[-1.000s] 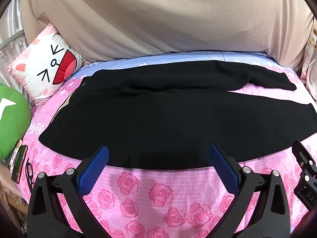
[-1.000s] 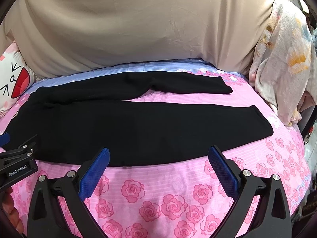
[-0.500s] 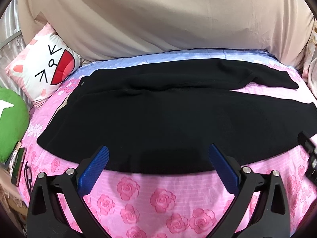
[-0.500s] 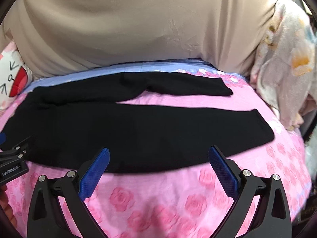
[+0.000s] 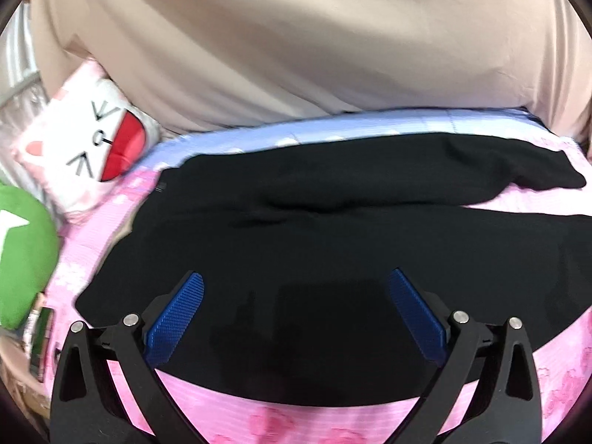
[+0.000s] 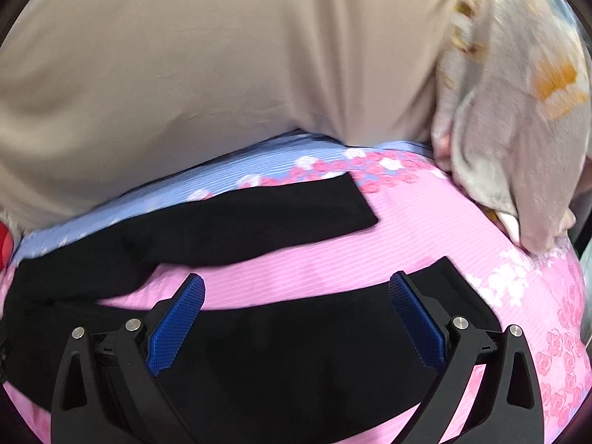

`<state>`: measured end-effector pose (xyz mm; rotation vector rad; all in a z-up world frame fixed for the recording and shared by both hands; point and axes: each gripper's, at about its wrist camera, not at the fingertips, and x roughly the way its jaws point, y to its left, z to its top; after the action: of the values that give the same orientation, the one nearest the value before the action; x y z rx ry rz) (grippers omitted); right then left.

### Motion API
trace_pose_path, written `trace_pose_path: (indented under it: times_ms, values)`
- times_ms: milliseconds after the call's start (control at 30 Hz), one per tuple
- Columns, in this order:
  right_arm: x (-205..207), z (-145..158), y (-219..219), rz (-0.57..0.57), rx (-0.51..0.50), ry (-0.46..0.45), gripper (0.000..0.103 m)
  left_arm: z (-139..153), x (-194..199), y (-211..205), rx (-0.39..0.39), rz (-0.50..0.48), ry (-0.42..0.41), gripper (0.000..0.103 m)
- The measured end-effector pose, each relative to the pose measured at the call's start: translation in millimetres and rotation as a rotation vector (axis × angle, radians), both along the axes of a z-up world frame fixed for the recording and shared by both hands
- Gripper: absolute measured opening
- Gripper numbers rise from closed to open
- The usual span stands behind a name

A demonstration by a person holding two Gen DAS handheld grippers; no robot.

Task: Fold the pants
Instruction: 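Grasp the trouser leg hem with the right gripper while the left gripper grasps the other hem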

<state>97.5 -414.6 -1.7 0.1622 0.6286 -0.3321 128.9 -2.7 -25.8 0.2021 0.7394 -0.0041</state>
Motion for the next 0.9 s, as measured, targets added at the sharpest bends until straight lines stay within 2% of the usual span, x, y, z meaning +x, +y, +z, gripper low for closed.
trace_pose_path:
  times_ms: [100,233,300,333,467,533,600,700,800,833,867,900]
  values:
    - [8.9,-2.1,14.2,0.044,-0.012,0.032,0.098,-4.9,6.7,-2.6,0.007,-0.008,0.009,0.098]
    - [46.0,0.8,-19.9,0.040,0.016,0.071,0.098,2.1,35.9,22.4,-0.092,-0.043,0.035,0.098]
    - [80.0,-2.5,-58.3,0.029,0.086,0.108,0.098,7.0,65.7,45.0,-0.116,-0.030,0.049,0.098]
    - [96.4,-4.6,-76.4,0.013,0.101,0.124,0.098,8.1,87.2,58.3,-0.104,-0.013,0.055,0.098]
    - [149.8,-17.5,-114.5,-0.007,0.055,0.206,0.098,2.2,176.3,108.8,-0.030,0.059,0.085,0.098]
    - [171.4,-25.7,-124.1,-0.002,0.039,0.242,0.098,-9.9,224.7,137.8,0.001,0.120,0.142,0.098]
    - [193.7,-36.9,-132.8,0.020,0.054,0.271,0.097,-21.4,261.9,167.6,0.026,0.216,0.153,0.098]
    - [215.2,-51.2,-132.2,0.040,0.034,0.321,0.097,-38.4,292.2,197.9,-0.029,0.253,0.216,0.098]
    - [227.4,-64.1,-126.7,0.080,0.049,0.354,0.095,-55.7,312.2,222.1,-0.146,0.262,0.290,0.098]
    - [228.2,-64.9,-123.9,0.090,0.045,0.346,0.094,-59.1,316.8,227.0,-0.177,0.258,0.304,0.098]
    - [227.7,-64.3,-120.4,0.098,0.033,0.332,0.084,-58.3,317.8,227.7,-0.184,0.248,0.291,0.098]
    - [226.8,-63.0,-118.5,0.107,0.034,0.318,0.065,-56.9,318.9,226.7,-0.186,0.224,0.286,0.091]
